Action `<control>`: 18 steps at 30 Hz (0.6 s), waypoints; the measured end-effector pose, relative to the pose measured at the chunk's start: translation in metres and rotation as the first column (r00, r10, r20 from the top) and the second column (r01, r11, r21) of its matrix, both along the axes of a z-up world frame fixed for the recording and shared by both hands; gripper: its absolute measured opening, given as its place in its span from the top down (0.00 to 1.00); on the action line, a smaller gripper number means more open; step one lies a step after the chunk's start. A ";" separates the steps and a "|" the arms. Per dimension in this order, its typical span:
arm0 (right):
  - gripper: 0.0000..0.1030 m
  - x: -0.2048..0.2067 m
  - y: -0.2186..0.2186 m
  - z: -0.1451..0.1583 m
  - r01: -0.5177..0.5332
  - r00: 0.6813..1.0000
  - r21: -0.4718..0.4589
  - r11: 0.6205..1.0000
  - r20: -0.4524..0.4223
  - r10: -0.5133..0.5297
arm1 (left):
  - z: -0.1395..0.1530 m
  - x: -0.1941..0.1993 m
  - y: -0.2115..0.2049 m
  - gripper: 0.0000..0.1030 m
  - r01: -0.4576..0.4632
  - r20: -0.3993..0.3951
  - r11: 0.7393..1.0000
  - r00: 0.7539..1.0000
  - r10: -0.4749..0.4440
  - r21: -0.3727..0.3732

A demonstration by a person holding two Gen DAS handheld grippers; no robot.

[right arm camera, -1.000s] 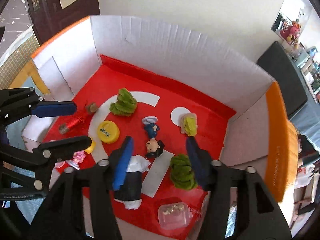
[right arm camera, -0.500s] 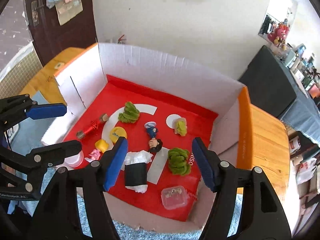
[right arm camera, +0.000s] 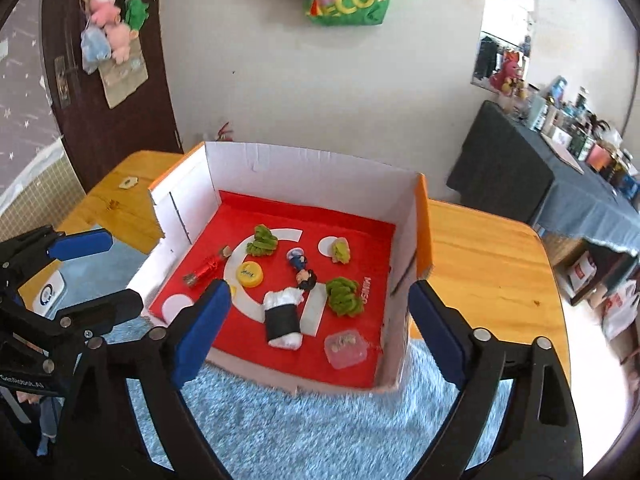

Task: Organize objects
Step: 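Withdraw both open tools from the box back over the towel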

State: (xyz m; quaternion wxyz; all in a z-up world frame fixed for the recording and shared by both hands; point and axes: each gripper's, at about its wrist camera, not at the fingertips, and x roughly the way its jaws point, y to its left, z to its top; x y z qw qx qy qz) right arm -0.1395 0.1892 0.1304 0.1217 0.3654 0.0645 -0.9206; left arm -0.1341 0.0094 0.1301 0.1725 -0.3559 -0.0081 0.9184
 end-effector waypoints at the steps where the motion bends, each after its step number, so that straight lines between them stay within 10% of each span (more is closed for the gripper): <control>1: 0.10 0.003 0.000 0.001 0.003 1.000 -0.003 1.000 -0.002 -0.003 | 0.001 0.004 -0.001 0.16 -0.003 -0.001 1.000 1.000 0.003 0.007; 18: 0.03 0.053 0.010 -0.051 0.099 0.995 -0.056 0.994 0.003 -0.099 | -0.037 0.055 -0.010 0.02 -0.116 0.003 0.993 0.993 0.116 0.023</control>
